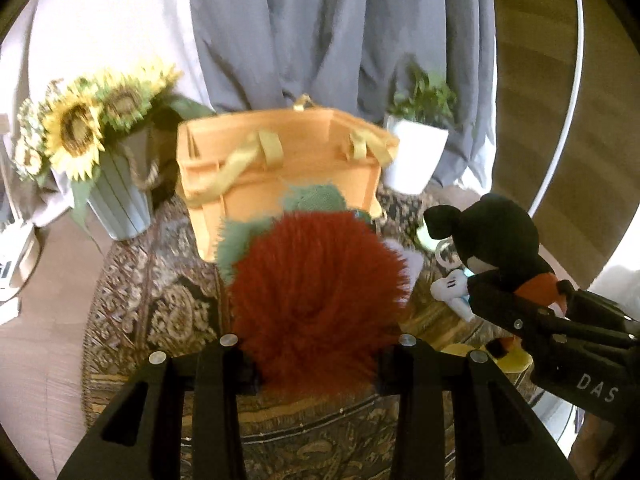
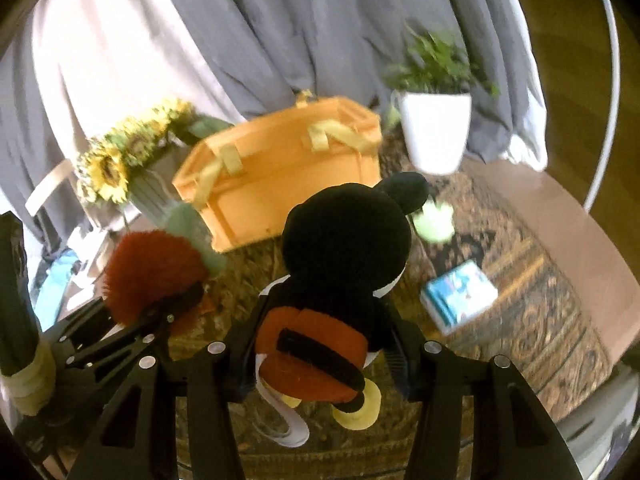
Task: Organize soft objects
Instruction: 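Lift and carry red pompom with left tool while right carries Mickey to crate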
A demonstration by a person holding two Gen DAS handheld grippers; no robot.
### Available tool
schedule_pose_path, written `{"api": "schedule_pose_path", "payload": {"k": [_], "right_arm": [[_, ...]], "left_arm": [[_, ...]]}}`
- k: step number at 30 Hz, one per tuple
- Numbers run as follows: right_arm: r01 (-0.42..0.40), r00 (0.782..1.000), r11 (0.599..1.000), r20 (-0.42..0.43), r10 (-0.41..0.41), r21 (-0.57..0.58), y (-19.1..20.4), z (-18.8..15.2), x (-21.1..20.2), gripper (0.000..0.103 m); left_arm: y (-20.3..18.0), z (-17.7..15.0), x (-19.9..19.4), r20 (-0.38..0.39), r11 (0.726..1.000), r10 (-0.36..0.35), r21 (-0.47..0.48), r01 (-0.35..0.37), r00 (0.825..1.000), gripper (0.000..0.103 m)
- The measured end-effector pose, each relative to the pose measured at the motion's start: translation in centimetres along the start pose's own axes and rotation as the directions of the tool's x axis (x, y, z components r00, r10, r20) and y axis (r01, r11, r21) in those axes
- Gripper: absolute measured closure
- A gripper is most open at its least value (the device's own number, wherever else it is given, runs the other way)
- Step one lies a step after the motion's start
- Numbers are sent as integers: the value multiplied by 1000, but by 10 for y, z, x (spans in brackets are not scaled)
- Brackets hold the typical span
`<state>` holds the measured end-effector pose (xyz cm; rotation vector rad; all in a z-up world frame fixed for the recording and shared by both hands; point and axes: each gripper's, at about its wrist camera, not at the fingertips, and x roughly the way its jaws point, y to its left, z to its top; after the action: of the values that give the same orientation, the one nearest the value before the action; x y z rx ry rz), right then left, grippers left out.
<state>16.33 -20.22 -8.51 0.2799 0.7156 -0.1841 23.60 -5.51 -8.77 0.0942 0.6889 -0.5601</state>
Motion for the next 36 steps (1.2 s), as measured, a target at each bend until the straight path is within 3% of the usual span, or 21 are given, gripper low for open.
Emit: {"api": "schedule_pose_path", "payload": {"k": [7,17,28,36], "right_arm": [[-95,993,992,66,100,-85,2,38,-10,50],[-173,969,971,146,197,-163,4,83,-14,50],[-224,940,950,207,269,-219,5,130,-2,50],[-242,930,944,224,292,-226,5,169,23,50]], "left_arm": [[-7,27,-23,92,996,75,-55,-70,993,66],[-16,61,-39,202,983,172,-104,-153,964,66],[-13,94,-32,291,968,249,-117,-224,924,65],[0,120,-11,319,961,274,-121,-248,907,65]]}}
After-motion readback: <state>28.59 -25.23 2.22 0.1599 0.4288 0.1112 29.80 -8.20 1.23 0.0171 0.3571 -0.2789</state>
